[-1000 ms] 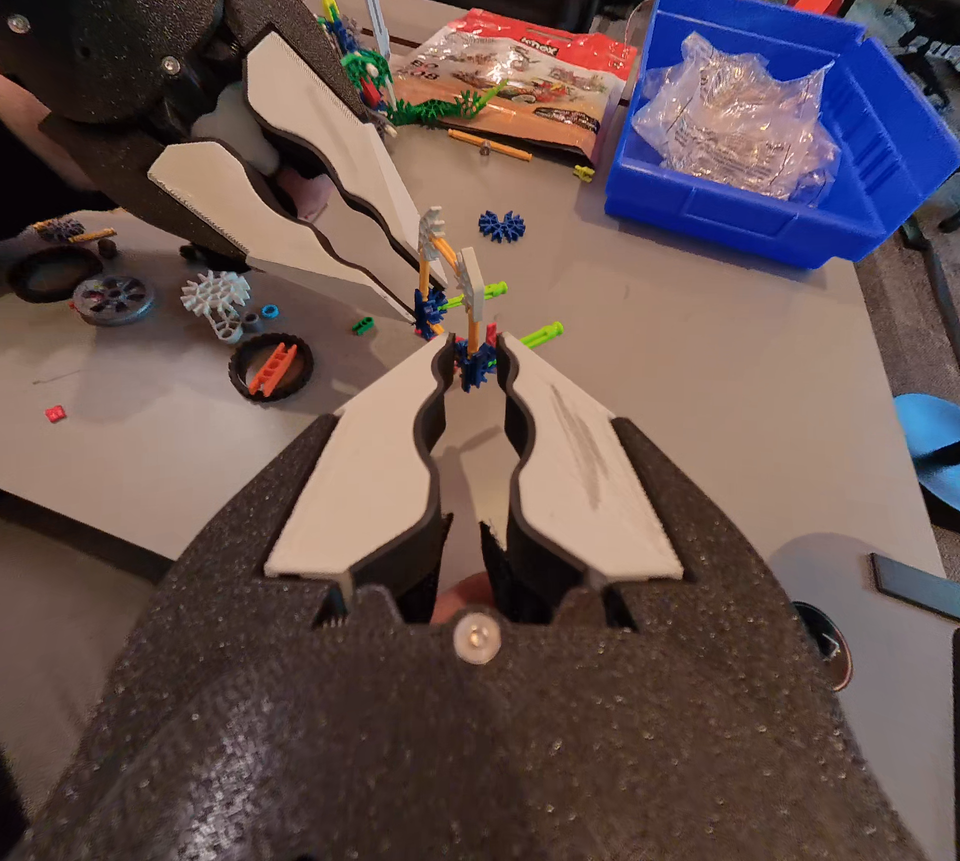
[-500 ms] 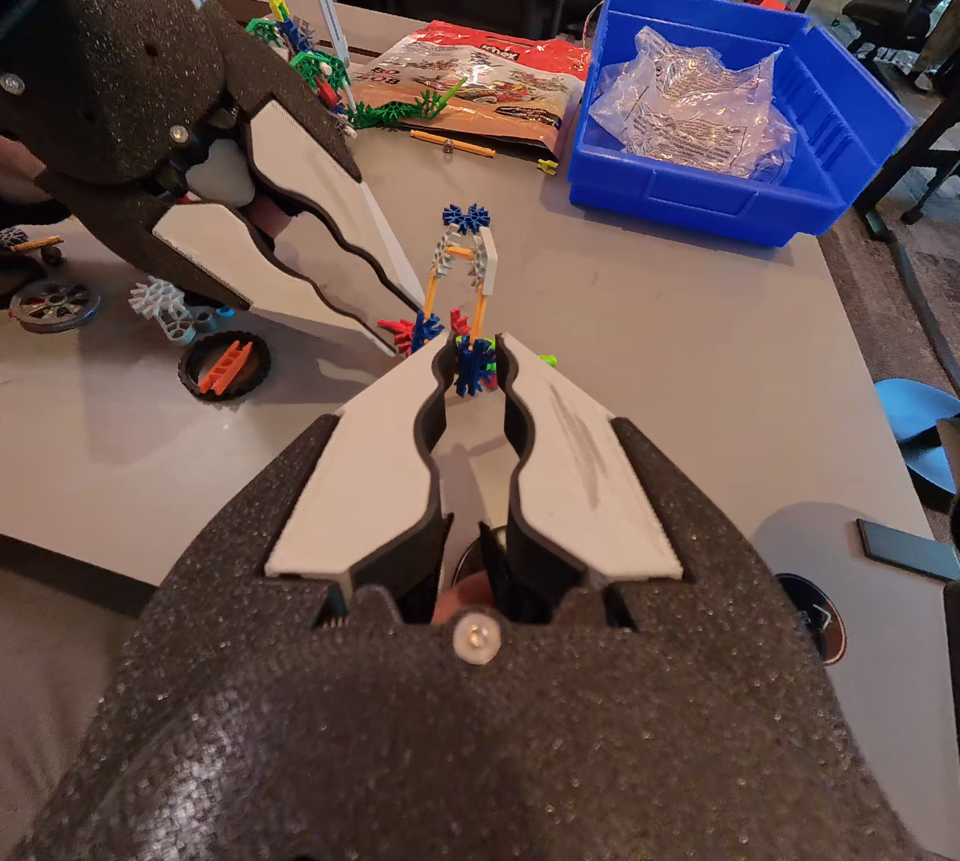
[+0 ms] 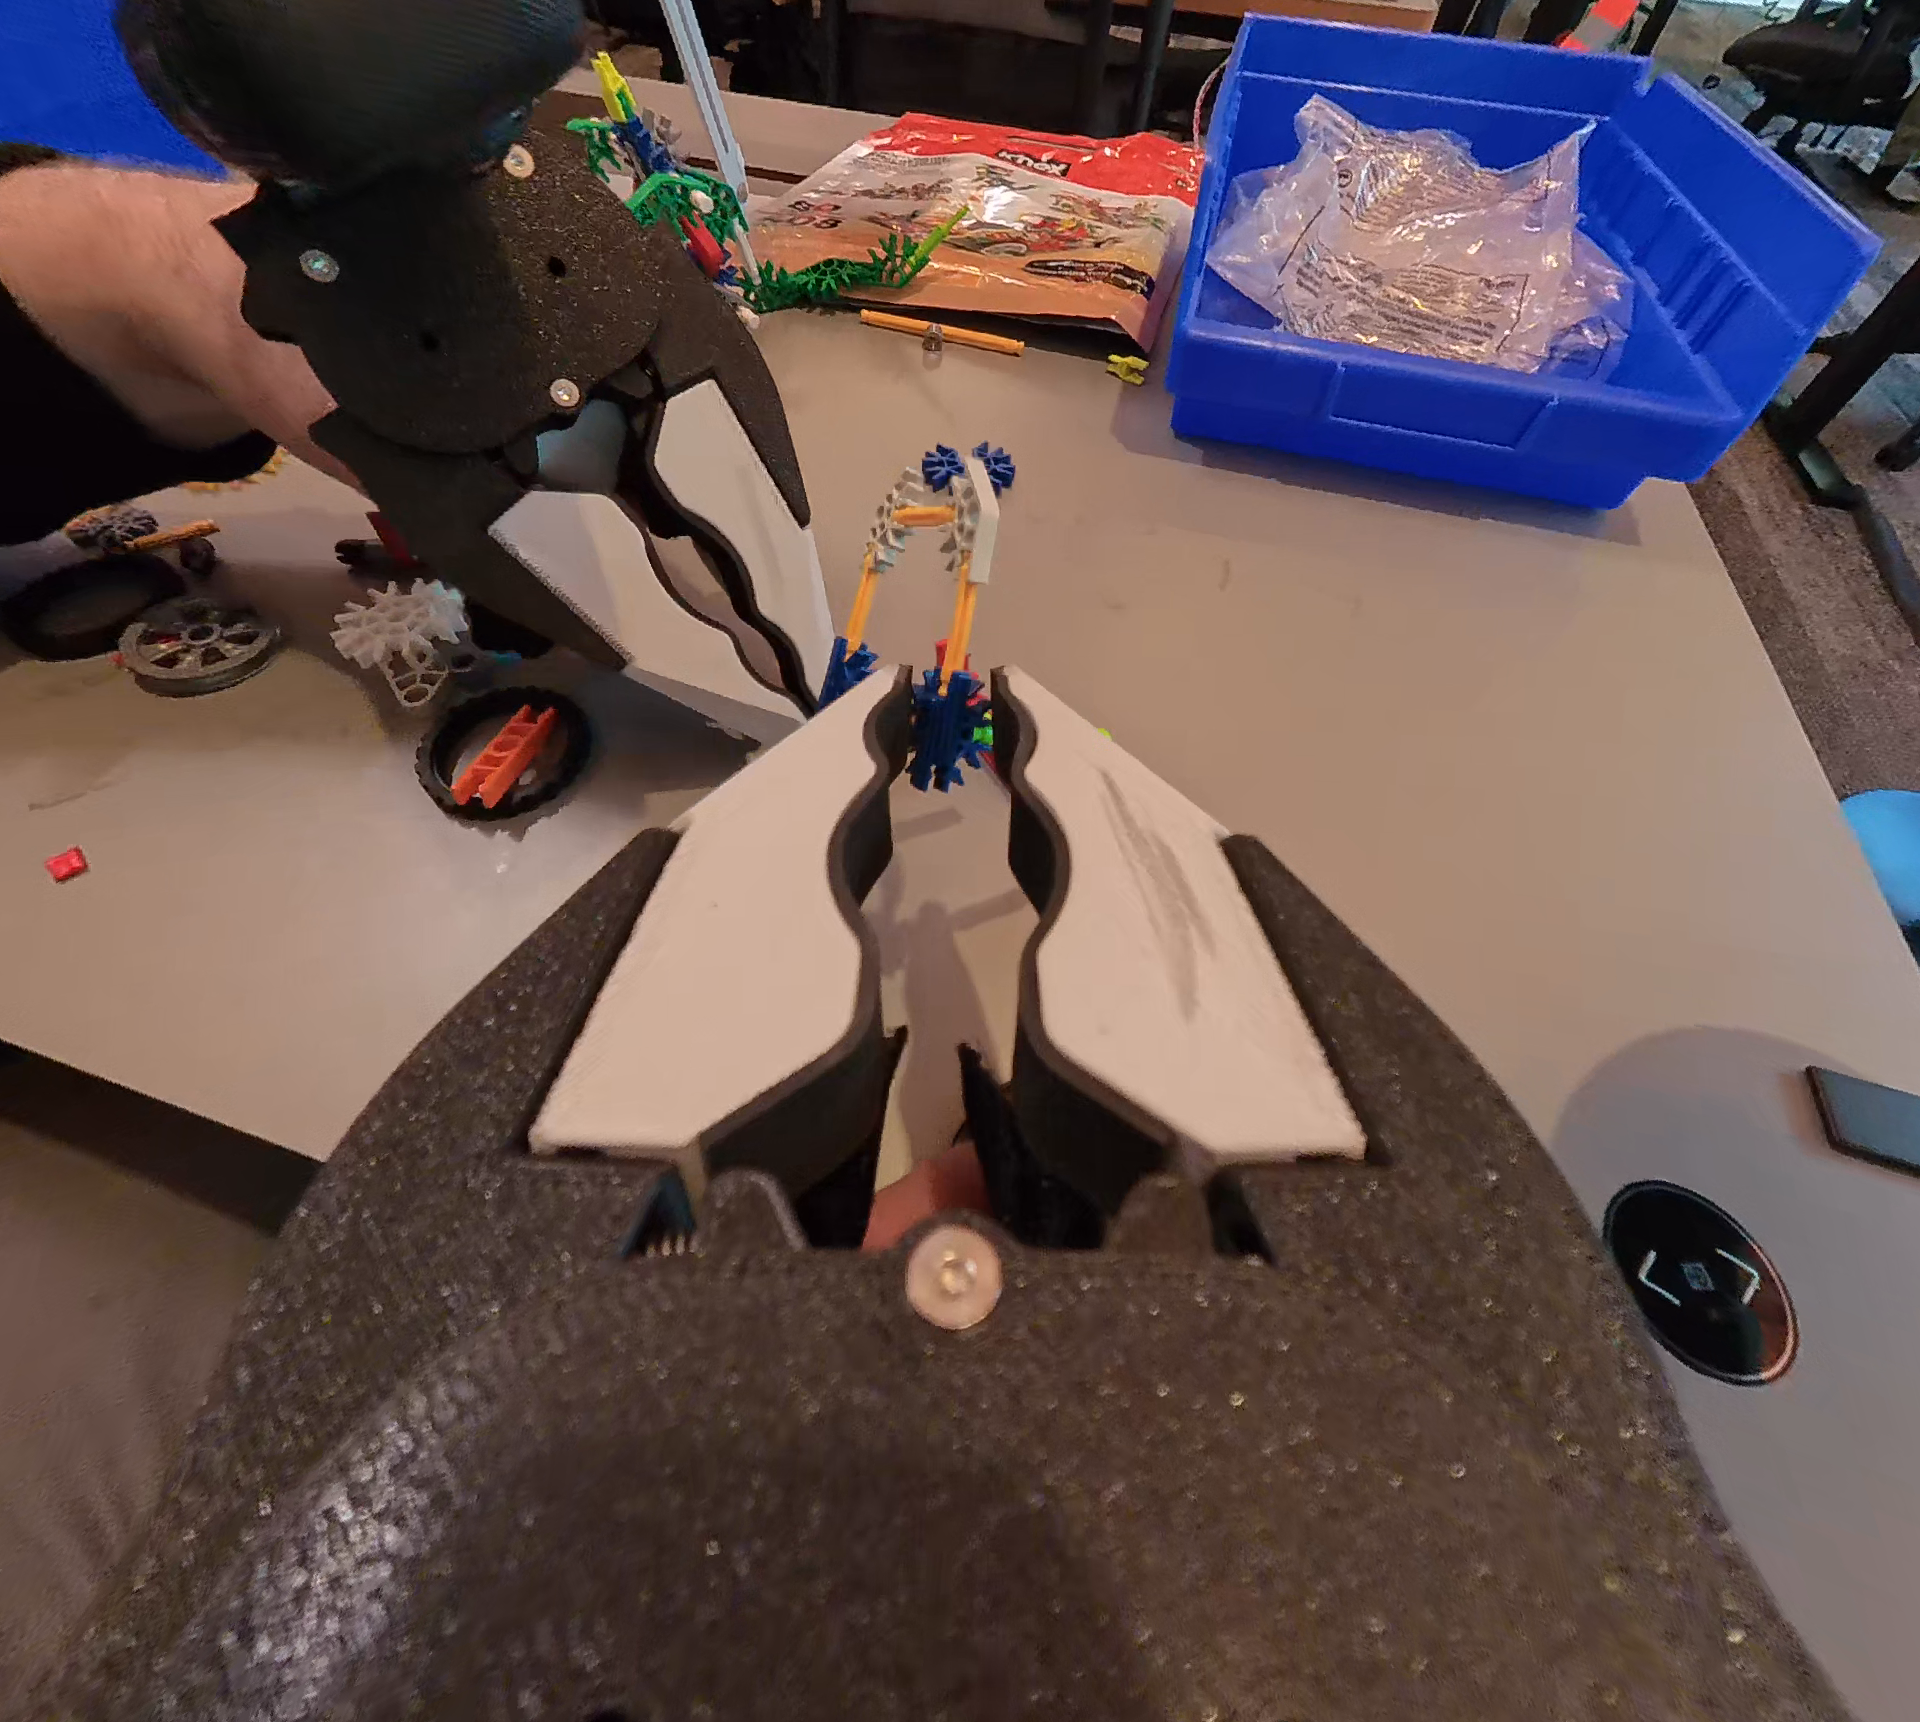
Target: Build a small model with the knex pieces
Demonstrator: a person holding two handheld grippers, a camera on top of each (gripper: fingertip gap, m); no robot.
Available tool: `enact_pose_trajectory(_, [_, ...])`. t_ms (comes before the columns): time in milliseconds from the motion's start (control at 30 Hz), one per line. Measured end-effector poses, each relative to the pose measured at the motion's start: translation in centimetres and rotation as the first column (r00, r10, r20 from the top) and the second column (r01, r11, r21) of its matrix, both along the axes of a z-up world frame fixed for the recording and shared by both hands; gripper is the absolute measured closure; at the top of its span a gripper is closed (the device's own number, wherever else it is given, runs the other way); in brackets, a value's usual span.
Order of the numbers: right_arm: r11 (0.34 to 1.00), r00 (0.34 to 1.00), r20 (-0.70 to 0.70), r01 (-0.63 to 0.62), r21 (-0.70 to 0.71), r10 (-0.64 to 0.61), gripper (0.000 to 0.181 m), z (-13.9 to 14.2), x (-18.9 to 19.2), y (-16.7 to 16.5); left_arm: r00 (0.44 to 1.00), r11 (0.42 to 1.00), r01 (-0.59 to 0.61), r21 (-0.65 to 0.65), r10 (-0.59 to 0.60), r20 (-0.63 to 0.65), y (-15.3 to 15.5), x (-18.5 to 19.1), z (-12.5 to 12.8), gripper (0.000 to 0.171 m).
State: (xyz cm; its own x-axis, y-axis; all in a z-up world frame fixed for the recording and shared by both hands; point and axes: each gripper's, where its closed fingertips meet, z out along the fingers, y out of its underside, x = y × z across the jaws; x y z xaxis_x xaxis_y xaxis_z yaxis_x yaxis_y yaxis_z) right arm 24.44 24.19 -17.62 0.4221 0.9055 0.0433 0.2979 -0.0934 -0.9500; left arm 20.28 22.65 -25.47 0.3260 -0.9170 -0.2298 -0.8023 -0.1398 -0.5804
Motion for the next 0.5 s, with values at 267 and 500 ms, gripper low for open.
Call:
enact_pose_trajectory(267, [0.999, 0.999, -0.031, -0.038, 0.015, 0.039, 0.167, 0.5, -0.3, -0.5, 0.998, 0.999, -0.023, -0.028, 0.022, -0.057, -0.4, -2.6, 0.9, 0.163])
enact_pose_trajectory(500, [0.996, 0.997, -0.038, -0.060, 0.066, 0.063, 0.167, 1.1, -1.1, -0.6, 0.956, 0.999, 0.013, -0.033, -0.003, 0.292, -1.1, 0.9, 6.0, 0.154])
